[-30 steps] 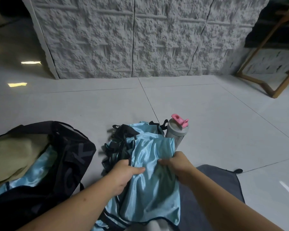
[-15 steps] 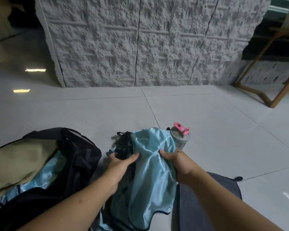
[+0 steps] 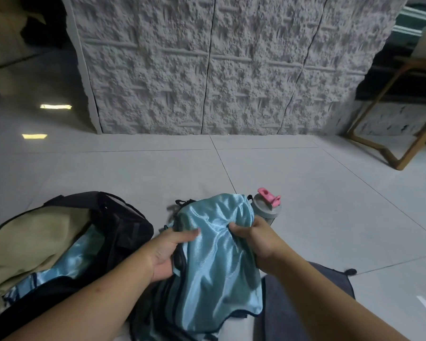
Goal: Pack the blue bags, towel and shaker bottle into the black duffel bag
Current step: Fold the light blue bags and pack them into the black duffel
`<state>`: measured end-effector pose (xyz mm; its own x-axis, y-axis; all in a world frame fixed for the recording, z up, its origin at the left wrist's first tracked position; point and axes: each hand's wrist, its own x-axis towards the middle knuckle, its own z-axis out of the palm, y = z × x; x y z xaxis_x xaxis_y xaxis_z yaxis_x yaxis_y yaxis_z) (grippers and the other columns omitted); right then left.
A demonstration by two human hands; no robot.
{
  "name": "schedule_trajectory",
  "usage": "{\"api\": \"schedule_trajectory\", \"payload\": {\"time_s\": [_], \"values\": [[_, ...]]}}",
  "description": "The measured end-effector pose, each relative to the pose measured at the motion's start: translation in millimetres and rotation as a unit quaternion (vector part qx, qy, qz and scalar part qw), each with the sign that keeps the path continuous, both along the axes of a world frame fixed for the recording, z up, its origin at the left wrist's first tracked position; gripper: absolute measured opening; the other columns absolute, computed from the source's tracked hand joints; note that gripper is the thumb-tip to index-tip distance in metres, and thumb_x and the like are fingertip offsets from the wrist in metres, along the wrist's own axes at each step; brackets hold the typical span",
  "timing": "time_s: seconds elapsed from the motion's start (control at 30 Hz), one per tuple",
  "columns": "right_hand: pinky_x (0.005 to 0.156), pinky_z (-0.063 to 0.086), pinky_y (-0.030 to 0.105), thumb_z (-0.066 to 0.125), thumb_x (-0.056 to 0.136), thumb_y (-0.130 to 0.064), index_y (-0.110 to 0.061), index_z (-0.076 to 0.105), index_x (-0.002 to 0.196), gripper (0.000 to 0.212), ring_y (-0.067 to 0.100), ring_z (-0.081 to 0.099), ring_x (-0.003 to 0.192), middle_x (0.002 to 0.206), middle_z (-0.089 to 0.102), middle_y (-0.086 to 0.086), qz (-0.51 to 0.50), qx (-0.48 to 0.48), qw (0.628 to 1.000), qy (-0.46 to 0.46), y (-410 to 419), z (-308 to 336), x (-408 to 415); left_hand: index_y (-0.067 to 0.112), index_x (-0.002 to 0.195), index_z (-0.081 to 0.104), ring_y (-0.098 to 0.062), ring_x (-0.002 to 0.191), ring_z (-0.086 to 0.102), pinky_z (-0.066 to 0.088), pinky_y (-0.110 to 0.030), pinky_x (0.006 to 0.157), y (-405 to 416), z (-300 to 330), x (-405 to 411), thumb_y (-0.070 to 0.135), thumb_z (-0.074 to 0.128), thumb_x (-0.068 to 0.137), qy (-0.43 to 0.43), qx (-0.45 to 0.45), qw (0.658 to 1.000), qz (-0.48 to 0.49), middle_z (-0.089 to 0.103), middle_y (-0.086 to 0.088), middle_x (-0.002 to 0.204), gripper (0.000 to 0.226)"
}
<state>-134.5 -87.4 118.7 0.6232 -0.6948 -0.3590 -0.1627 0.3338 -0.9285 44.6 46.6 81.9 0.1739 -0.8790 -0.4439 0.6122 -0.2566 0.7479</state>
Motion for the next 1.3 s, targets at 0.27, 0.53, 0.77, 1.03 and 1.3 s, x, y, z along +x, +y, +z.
{"api": "schedule_trajectory", "payload": {"time_s": [0.27,0.53,0.77,1.03,1.3], "values": [[0.087,0.061,0.053,0.069,0.092,0.004,0.009,0.070,0.110,0.019,0.046,0.074,0.100,0.104,0.076,0.027,-0.008,0.020,1.000,0.020,0,9,10,0.010,0.122,0.068,-0.045,0.099,0.074,0.057,-0.062,0.092,-2,11,7,-0.005,0.074,0.082,-0.091,0.068,0.992,0.054,0.076,-0.025,0.109,0.043],[0.099,0.054,0.062,0.064,0.080,0.019,0.007,0.069,0.116,0.039,0.047,0.071,0.108,0.115,0.073,0.029,0.126,0.023,0.989,0.072,-14,9,6,0.020,0.125,0.050,-0.027,0.084,0.070,0.057,-0.041,0.064,-8,33,4,-0.001,0.076,0.087,-0.102,0.073,0.986,0.106,0.067,-0.007,0.099,0.050],[0.095,0.056,0.062,0.058,0.082,0.018,-0.001,0.063,0.126,0.049,0.045,0.072,0.106,0.117,0.073,0.026,0.086,0.017,0.995,0.039,-12,-2,10,0.037,0.136,0.045,-0.012,0.086,0.058,0.053,-0.037,0.066,-3,28,3,-0.009,0.073,0.086,-0.100,0.048,0.984,0.141,0.052,0.010,0.107,0.073],[0.107,0.047,0.061,0.061,0.093,0.010,-0.036,0.058,0.144,0.069,0.032,0.065,0.093,0.137,0.065,0.019,0.027,-0.023,0.999,-0.014,-7,-9,15,0.029,0.143,0.049,-0.031,0.095,0.072,0.061,-0.043,0.070,-5,20,11,-0.009,0.082,0.075,-0.117,0.088,0.972,0.187,0.066,-0.014,0.119,0.085],[0.096,0.059,0.054,0.088,0.068,-0.001,-0.007,0.071,0.125,0.059,0.041,0.073,0.107,0.113,0.075,0.025,0.175,-0.093,0.972,0.126,-10,2,15,0.029,0.102,0.076,-0.033,0.108,0.068,0.057,-0.050,0.096,-8,15,19,-0.006,0.085,0.071,-0.246,0.125,0.949,0.150,0.067,-0.011,0.122,0.048]]}}
